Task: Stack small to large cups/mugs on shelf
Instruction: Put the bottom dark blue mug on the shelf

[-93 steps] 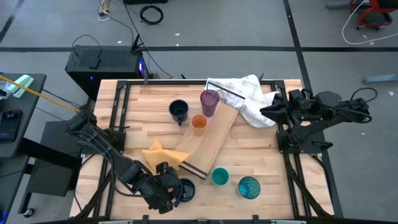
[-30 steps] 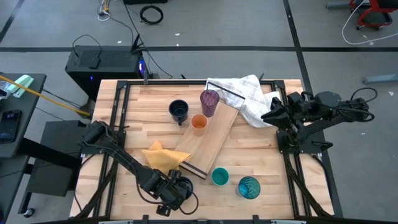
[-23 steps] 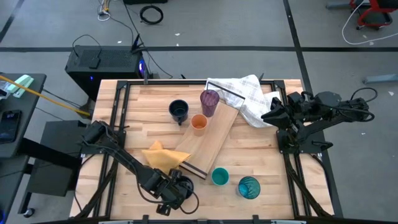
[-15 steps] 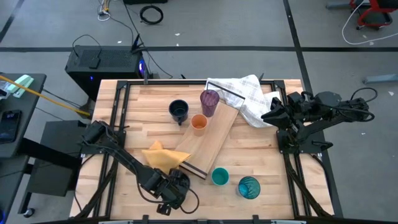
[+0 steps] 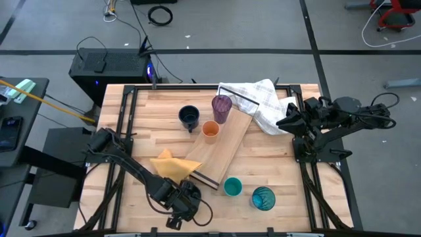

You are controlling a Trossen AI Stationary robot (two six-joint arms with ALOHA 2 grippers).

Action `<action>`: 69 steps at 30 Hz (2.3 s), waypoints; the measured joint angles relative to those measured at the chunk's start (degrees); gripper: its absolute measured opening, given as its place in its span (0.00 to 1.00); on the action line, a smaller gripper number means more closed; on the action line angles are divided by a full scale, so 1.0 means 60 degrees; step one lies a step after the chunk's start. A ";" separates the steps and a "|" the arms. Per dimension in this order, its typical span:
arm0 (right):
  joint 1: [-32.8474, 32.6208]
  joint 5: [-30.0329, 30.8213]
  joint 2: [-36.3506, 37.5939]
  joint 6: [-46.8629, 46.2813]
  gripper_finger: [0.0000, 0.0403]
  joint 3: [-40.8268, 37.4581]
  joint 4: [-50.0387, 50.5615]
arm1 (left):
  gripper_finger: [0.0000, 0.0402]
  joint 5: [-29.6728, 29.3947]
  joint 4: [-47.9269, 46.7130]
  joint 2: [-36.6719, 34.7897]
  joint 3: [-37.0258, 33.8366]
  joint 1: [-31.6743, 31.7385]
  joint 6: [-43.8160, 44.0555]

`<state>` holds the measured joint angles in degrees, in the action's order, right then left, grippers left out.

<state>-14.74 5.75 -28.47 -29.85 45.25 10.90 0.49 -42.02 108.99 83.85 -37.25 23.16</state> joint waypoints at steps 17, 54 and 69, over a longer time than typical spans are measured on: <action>0.0000 0.0136 0.0000 0.0096 0.22 0.0000 0.0044 | 0.08 -0.0533 -0.1622 0.0012 0.2115 -0.0016 0.0049; 0.0000 0.0136 0.0000 0.0244 0.22 0.0000 0.0412 | 0.08 -0.2477 -0.2218 -0.0036 0.6143 0.1256 -0.1046; 0.0000 0.0136 0.0001 0.0255 0.22 0.0000 0.0408 | 0.08 -0.1637 -0.3072 -0.0104 0.6183 0.3143 -0.2639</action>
<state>-14.74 6.57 -28.46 -28.32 45.25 13.34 -9.33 -60.46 108.36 120.95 -18.39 7.32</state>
